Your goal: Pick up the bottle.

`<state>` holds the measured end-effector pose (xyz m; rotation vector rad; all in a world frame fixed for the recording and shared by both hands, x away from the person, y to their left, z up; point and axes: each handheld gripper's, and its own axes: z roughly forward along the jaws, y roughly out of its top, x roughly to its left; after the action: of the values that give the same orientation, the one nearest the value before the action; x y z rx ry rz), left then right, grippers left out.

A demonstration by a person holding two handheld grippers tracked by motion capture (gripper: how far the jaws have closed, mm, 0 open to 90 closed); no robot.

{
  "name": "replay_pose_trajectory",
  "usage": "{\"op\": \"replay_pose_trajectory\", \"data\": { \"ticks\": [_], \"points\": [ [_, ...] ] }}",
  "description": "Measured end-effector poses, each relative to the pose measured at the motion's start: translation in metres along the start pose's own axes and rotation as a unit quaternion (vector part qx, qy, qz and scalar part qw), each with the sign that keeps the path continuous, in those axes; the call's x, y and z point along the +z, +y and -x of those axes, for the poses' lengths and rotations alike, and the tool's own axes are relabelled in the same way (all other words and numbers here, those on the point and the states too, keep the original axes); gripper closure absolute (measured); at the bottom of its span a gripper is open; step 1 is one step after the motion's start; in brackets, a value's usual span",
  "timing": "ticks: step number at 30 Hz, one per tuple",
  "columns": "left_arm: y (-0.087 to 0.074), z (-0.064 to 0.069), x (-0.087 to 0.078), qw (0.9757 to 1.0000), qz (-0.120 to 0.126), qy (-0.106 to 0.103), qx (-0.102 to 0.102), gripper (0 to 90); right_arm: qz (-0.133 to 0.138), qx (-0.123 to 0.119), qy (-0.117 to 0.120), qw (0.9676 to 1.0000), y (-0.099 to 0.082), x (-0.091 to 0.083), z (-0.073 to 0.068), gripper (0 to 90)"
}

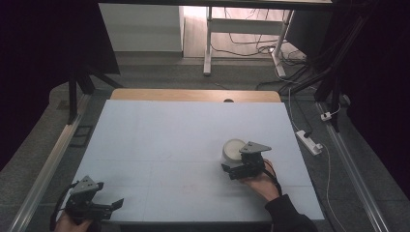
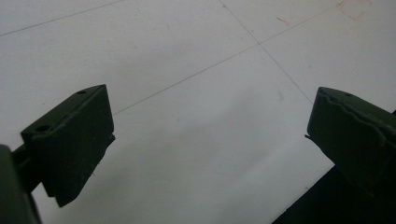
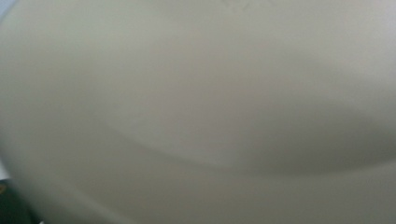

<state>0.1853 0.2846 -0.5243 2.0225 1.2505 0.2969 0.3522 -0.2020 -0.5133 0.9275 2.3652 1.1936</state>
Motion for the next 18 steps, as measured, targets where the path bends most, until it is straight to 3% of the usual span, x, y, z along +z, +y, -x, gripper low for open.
{"op": "replay_pose_trajectory", "data": {
  "ticks": [18],
  "points": [
    [0.0002, 0.0009, 0.0004, 1.0000, -0.002, -0.001, 0.006, 1.9, -0.001, -0.005, -0.002, 1.0000, 0.0020, -0.0021, 0.0010, 6.2]
  ]
}}
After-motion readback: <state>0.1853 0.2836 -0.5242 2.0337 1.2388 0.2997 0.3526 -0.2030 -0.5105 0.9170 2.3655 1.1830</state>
